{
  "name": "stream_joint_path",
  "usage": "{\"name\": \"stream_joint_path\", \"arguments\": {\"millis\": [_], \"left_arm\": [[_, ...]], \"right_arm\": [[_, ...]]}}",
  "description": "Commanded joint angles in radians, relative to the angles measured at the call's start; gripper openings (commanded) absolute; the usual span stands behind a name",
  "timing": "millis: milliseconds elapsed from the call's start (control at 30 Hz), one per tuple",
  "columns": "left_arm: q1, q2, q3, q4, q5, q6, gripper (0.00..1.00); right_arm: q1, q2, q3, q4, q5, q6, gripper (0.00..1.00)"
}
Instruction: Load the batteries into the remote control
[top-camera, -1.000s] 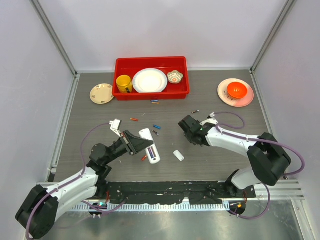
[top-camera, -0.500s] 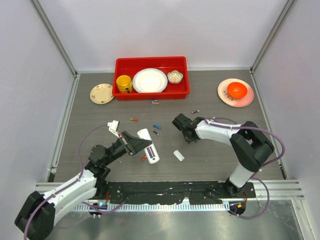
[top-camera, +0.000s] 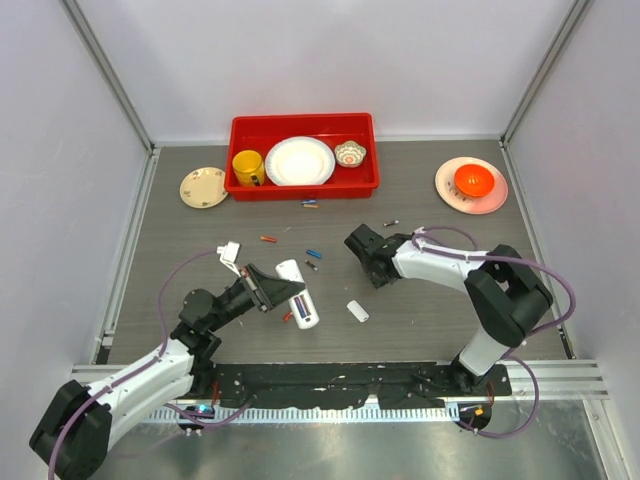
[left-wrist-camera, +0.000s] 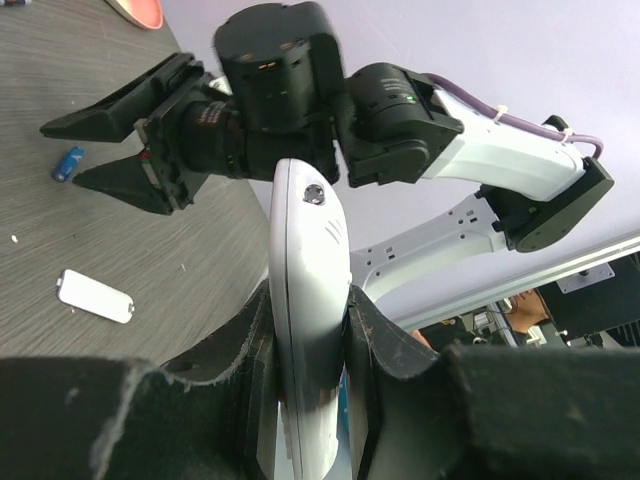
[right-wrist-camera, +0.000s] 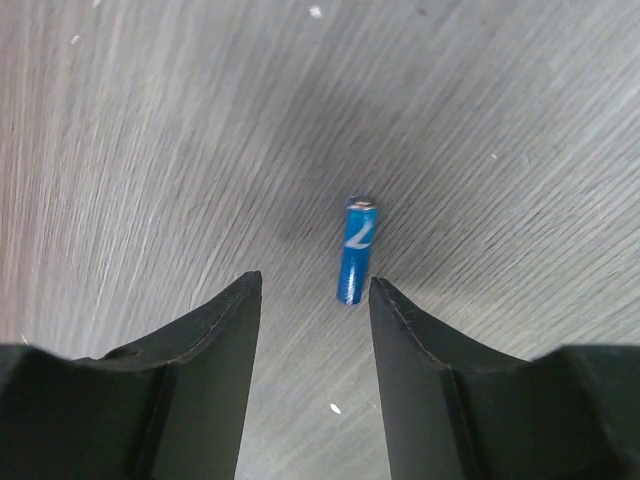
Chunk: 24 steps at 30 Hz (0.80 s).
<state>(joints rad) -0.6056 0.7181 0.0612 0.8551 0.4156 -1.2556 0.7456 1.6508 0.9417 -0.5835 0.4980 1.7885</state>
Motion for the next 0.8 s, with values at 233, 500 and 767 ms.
{"name": "stream_joint_path", "arguments": {"millis": [233,500,767], "left_arm": [[0.004,0.006,-0.011,0.041,0.012,0.008,0.00],[0.004,0.037,0.002,0.044,0.029,0.019,0.00],[0.004,0.073,0.015,0.056,0.040,0.025,0.00]], "right_arm": [[-0.032,-0.278,-0.014,0.232,-0.217,-1.267,0.71],[-0.089,-0.151,-0.003,0.106,-0.335,-1.520,0.78],[-0.097,-0.049,0.077,0.116,-0.337,-1.615,0.83]]}}
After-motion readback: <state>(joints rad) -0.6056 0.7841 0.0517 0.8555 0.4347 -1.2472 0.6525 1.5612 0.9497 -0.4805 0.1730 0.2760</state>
